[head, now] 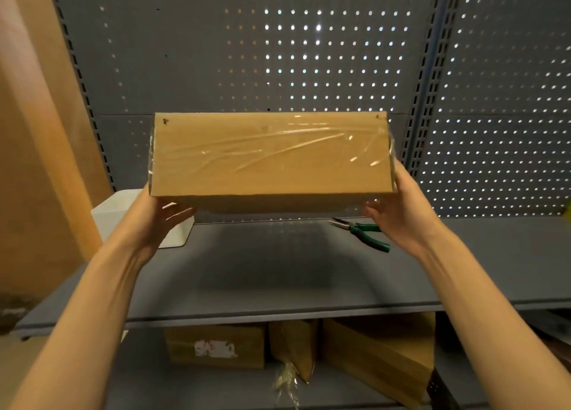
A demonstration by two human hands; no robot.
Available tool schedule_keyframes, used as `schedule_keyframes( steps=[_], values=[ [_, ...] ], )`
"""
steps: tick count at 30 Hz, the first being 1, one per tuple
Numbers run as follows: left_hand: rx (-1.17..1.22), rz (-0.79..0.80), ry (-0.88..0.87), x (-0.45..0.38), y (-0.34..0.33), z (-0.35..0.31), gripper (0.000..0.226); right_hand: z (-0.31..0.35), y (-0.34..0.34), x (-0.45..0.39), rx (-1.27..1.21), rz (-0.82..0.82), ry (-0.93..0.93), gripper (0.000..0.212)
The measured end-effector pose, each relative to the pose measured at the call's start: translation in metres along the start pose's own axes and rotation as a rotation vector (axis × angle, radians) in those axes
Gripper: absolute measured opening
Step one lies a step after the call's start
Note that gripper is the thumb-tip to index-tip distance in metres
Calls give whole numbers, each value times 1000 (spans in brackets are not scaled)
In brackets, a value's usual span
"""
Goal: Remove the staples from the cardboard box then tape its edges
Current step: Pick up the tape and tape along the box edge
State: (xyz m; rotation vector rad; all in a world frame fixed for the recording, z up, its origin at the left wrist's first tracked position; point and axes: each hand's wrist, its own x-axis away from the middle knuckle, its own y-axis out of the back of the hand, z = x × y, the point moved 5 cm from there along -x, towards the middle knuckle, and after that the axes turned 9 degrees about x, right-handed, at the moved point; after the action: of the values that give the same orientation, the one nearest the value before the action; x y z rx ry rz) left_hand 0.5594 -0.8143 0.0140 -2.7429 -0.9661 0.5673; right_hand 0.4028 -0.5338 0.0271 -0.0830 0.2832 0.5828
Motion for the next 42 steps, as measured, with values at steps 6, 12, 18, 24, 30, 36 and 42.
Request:
schedule_keyframes(
  steps=[6, 12, 18, 24, 30, 36, 42],
  values=[
    [37, -27, -11, 2, 2, 2, 22, 12, -7, -3, 231, -57, -27, 43],
    [118, 19, 2, 4, 10, 8, 26, 10, -10, -1, 224, -3, 45, 40],
    [231, 73, 18, 11, 8, 13, 50, -15, -5, 6, 51, 113, -40, 46],
    [157, 90, 182, 16, -4, 45, 37, -59, 4, 12, -8, 30, -208, 42],
    [13, 49, 336, 19, 6, 84, 29, -97, 5, 13, -26, 10, -355, 40],
    [-16, 50, 413, 15, 10, 98, 32, -112, 1, 6, -43, 0, -418, 33],
    [-36, 34, 449, 11, 13, 104, 32, -121, -4, -1, -39, -9, -456, 29]
  ],
)
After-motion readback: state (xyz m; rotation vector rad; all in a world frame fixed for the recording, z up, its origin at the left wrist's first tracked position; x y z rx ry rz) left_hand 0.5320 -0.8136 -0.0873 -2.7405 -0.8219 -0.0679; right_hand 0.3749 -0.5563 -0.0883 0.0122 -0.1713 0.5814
